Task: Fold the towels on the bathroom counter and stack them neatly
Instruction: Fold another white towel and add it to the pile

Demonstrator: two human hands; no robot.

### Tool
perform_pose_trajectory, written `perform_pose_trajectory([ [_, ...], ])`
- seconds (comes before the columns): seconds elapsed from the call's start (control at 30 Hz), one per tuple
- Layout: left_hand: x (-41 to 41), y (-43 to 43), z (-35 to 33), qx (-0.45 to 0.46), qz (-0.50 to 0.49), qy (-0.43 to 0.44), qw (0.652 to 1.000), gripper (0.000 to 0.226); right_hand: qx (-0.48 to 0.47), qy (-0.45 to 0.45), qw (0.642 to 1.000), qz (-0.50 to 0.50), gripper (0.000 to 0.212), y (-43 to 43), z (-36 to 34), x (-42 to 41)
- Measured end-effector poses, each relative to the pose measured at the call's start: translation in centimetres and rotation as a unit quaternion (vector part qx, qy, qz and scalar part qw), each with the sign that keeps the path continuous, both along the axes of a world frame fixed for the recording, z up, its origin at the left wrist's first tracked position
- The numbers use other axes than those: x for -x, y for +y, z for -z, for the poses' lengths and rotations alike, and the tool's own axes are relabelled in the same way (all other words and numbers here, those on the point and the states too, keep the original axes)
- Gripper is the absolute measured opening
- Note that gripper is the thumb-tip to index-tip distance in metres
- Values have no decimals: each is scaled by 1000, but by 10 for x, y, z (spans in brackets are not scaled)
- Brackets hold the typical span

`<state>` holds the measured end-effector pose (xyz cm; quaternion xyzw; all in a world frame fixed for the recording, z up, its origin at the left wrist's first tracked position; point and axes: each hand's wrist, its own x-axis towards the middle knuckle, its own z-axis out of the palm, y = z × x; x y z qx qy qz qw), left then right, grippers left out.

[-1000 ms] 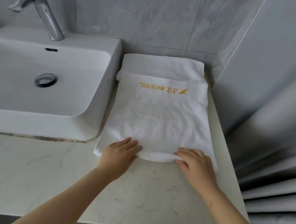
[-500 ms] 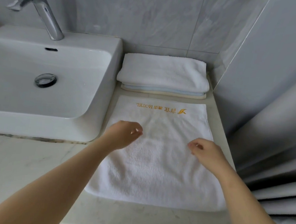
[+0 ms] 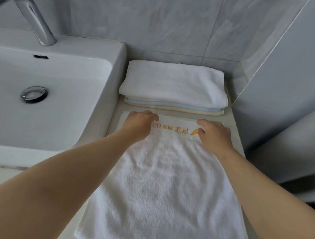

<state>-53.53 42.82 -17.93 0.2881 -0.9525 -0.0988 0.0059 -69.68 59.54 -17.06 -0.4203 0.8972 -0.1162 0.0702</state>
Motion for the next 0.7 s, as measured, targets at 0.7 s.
perform_pose_trajectory([
  [0.7,43,-50,-19,-147,6,-166,975,30,-101,-107,985,-93,31,-29,-1,68],
])
